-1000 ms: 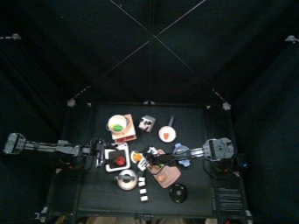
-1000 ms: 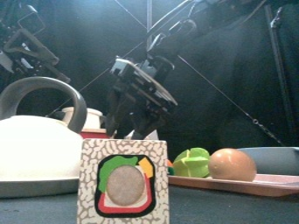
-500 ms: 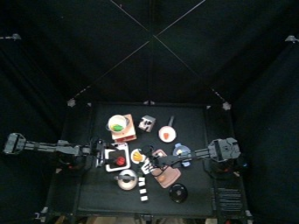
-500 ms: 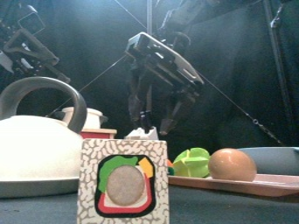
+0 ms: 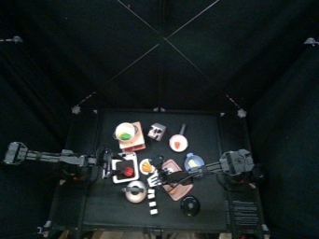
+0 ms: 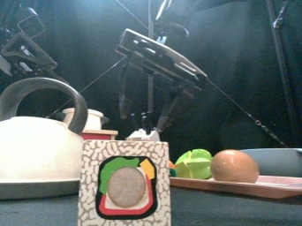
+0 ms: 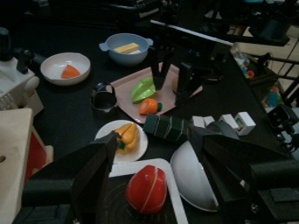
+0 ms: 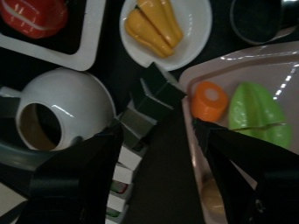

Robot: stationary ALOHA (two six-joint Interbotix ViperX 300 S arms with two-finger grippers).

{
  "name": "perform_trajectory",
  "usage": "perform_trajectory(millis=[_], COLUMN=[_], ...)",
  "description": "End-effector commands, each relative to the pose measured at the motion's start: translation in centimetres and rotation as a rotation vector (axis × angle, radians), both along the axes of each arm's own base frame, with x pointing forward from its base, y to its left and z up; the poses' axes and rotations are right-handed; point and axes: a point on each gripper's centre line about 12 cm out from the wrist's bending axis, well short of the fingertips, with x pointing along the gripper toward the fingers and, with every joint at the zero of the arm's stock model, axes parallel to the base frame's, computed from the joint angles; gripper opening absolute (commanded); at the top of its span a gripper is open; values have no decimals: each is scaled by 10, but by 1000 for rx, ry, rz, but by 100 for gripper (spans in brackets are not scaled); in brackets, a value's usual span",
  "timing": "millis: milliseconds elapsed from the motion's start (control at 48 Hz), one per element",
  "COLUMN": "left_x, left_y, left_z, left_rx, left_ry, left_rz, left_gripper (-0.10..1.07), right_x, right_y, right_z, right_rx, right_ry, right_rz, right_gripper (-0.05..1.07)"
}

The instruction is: Grab green sushi roll

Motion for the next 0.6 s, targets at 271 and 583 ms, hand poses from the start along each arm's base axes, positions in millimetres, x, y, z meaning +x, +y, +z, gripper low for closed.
perform_trajectory(millis=[271,583], left_x=[2,2], left_y=[0,1], left_z=[5,5], left_rx=[0,0], left_ry=[-14,-14], left_rz=[2,3], left_gripper=[98,98], right_x=[-4,8], right_y=[2,6], right_z=[-13,-33], right_rx=[58,87], right_ry=[-84,-110], right_rz=[-25,-5], right_gripper=[96,96])
